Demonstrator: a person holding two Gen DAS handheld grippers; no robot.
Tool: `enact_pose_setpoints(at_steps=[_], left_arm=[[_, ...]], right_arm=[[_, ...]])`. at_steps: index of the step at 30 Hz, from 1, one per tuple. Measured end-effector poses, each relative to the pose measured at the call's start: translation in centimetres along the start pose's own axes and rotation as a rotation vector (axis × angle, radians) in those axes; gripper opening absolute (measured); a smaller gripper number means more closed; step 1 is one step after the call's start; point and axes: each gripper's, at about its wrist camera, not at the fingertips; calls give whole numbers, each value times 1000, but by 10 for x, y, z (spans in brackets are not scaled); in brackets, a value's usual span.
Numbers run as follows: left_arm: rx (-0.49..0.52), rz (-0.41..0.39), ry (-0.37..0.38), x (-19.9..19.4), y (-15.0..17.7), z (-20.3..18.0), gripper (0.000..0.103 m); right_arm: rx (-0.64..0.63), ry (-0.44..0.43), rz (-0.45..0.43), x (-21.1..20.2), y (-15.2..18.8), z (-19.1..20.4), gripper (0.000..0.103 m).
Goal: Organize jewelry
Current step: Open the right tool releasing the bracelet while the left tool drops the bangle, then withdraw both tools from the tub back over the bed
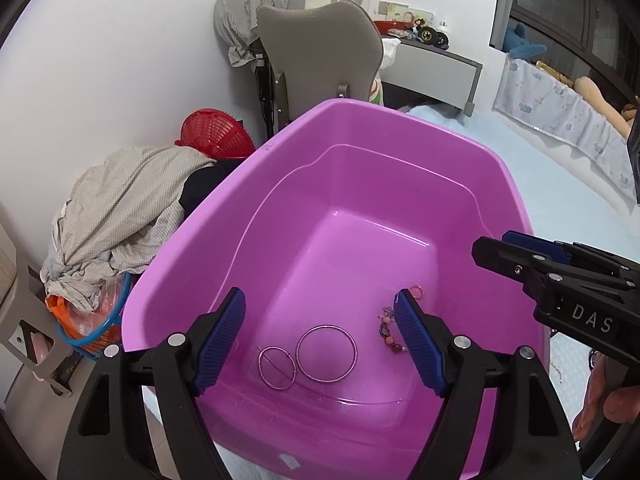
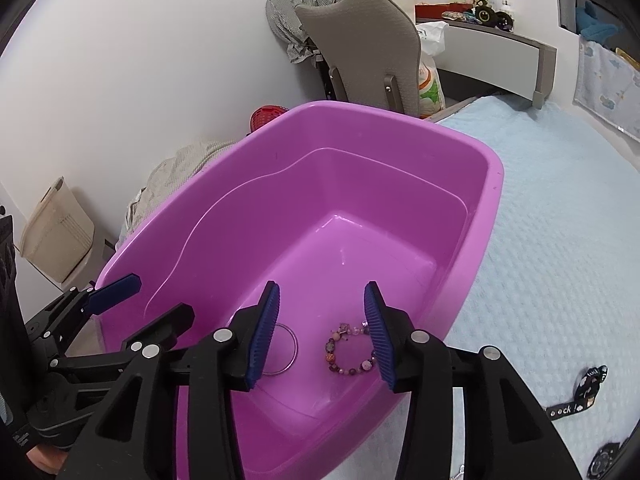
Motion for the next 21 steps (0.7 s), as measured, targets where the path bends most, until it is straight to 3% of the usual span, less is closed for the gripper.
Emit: enact_pose_setpoints(at_steps=[21], left_arm=[[8,-27,-16,-32,8,-9,75]], right_arm=[[8,-1,-25,-23,9,3,44]])
Point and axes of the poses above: each gripper's, at about its wrist camera, not at the fingertips, and x roughly the way its jaws point, z to its left, y to its underside, and after that the axes turned 4 degrees about z, right-handed
